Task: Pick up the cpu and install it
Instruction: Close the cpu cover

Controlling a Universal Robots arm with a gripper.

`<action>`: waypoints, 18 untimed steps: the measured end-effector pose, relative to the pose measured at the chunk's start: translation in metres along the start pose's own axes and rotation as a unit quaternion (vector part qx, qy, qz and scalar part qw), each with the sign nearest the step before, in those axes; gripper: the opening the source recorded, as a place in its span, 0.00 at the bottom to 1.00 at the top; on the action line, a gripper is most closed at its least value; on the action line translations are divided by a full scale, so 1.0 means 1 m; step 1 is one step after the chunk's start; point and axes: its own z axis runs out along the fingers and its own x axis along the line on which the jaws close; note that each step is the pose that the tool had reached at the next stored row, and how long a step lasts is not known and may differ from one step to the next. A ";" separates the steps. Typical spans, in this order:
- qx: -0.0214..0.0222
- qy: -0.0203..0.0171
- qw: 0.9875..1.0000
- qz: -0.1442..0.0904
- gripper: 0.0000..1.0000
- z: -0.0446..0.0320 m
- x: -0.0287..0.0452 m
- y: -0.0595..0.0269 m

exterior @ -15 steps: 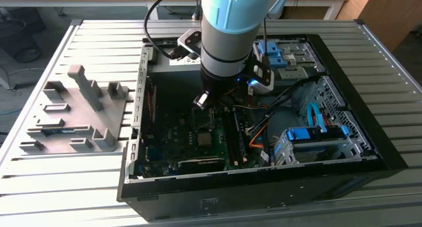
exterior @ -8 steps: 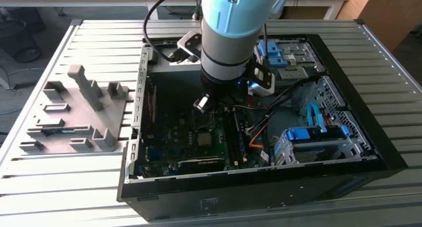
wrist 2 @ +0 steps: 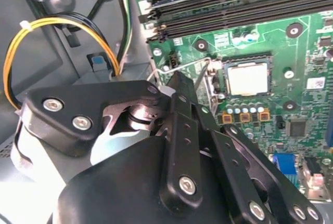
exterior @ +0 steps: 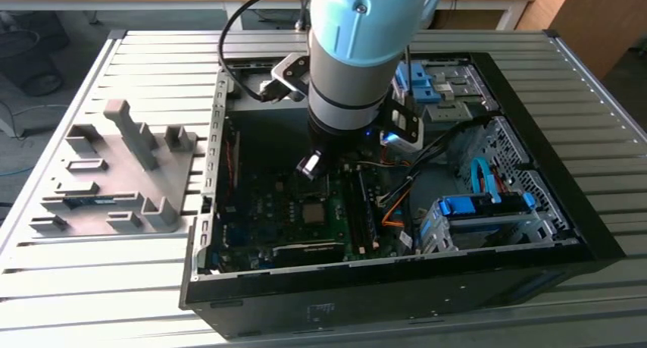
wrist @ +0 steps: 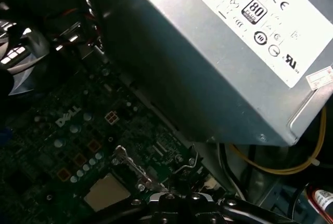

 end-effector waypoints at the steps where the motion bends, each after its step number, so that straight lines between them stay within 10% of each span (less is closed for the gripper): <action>1: 0.000 0.000 1.000 0.000 0.10 -0.0003 0.0008 -0.0008; 18: 0.000 0.002 1.000 -0.007 0.10 -0.0076 0.0119 -0.0111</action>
